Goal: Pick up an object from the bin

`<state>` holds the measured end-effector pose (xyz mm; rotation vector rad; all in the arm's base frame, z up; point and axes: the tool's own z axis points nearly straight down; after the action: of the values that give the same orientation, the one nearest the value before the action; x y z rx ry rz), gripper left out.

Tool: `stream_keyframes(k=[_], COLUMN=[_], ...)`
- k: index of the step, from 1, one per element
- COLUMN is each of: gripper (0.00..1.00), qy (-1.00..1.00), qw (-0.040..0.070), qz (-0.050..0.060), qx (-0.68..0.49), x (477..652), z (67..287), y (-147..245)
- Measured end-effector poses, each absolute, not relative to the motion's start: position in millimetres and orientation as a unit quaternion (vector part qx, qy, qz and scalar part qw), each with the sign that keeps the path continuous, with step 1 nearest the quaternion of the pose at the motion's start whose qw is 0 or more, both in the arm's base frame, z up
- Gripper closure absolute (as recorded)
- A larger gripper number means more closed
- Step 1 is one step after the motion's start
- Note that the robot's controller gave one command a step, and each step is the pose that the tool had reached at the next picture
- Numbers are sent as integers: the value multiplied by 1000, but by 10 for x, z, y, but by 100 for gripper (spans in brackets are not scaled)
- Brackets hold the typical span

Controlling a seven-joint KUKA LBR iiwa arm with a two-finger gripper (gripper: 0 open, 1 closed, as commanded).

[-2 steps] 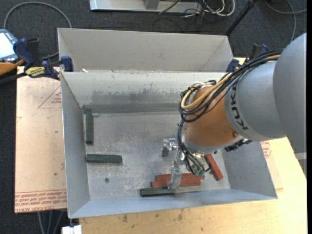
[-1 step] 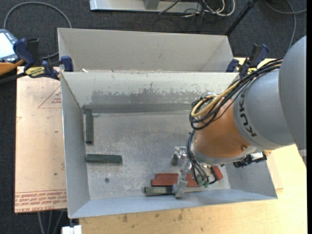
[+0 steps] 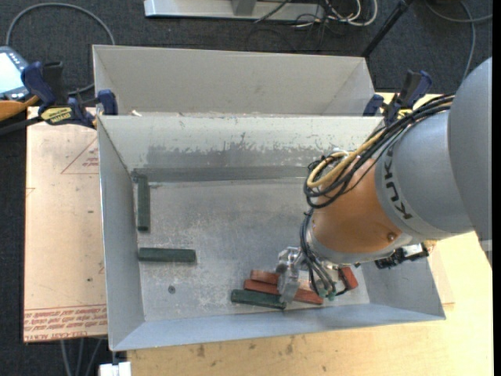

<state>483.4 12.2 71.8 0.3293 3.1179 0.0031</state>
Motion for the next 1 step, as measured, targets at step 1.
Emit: stream_keyframes(k=[1], gripper=[100], qy=[994], qw=[4], qz=[1], qx=[105], x=[4833], z=[717], y=[122])
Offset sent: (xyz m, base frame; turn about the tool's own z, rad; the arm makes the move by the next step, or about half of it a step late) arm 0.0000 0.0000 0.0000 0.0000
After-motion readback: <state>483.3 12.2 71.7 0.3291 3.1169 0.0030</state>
